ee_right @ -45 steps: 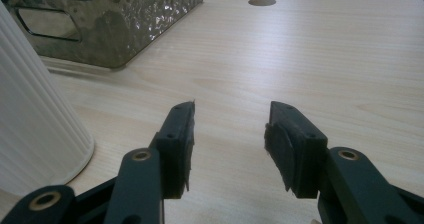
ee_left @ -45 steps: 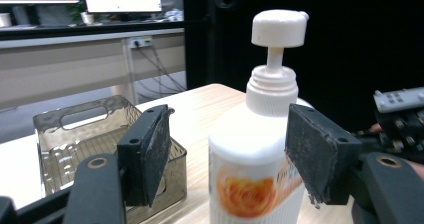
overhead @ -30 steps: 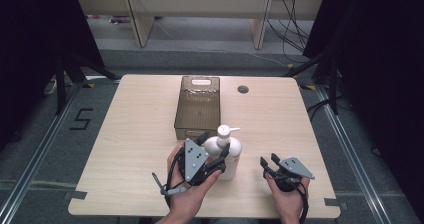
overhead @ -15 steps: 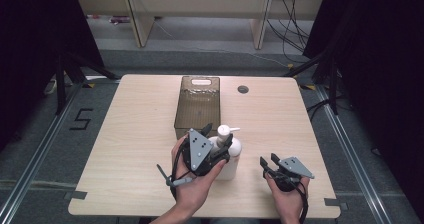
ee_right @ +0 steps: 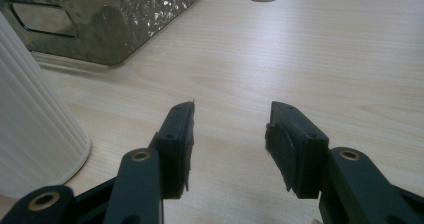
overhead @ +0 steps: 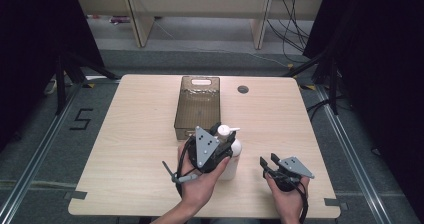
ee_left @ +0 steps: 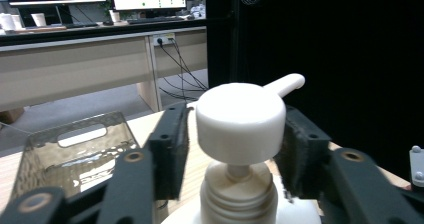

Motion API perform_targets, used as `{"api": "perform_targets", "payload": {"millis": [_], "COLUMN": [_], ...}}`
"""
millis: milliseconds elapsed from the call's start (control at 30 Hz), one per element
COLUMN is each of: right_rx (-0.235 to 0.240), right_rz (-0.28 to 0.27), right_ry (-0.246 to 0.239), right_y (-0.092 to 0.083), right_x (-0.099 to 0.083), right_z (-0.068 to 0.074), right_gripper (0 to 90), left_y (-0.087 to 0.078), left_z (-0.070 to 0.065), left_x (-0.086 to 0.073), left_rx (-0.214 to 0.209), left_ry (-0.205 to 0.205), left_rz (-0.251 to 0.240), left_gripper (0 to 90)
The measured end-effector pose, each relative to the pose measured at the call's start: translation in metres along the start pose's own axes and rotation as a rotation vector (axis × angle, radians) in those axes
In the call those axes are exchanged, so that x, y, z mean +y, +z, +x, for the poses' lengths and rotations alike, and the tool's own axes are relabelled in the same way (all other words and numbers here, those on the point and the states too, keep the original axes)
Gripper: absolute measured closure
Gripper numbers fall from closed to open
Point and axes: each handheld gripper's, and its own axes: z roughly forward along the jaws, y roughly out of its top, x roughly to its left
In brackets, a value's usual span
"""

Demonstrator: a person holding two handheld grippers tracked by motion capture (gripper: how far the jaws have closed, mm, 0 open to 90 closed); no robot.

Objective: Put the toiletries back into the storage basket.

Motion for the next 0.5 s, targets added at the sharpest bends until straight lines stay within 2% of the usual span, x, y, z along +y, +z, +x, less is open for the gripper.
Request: {"api": "perform_targets", "payload": {"millis": [67,233,267,333,400,500], "right_rx": [0.004,0.017,-0.005,0.005,0.02,0.015], "right_rz": [0.005,0.0,0.003,0.006,0.002,-0.002], "right_ry": [0.013,0.003,-0.011,0.007,0.01,0.004], "right_y": [-0.0004,0.0014,0.0004,-0.0002,0.0011,0.0015], "right_x": [0.0003,-0.0002,0.0,0.0004,-0.0001,-0.0003], "right_z": [0.0011,0.0005,0.0,0.0009,0.0007,0.0006], "right_gripper": [53.5,53.5,53.5,53.4,53.4,53.4], "left_y": [0.0002,-0.0003,-0.0008,-0.0009,-0.0016,-0.0023], "left_z": [0.0,0.0016,0.002,0.0023,0.0035,0.0052], "left_x": [-0.0004,0.0009,0.001,0.0011,0.0022,0.0041], "left_rx": [0.003,-0.008,-0.012,-0.012,-0.017,-0.017], "left_ry": [-0.001,-0.008,-0.013,-0.013,-0.013,-0.013], "left_rz": [-0.006,0.001,0.003,0.003,0.003,-0.001], "left_gripper": [58.0,58.5,58.6,58.7,58.8,58.8]}}
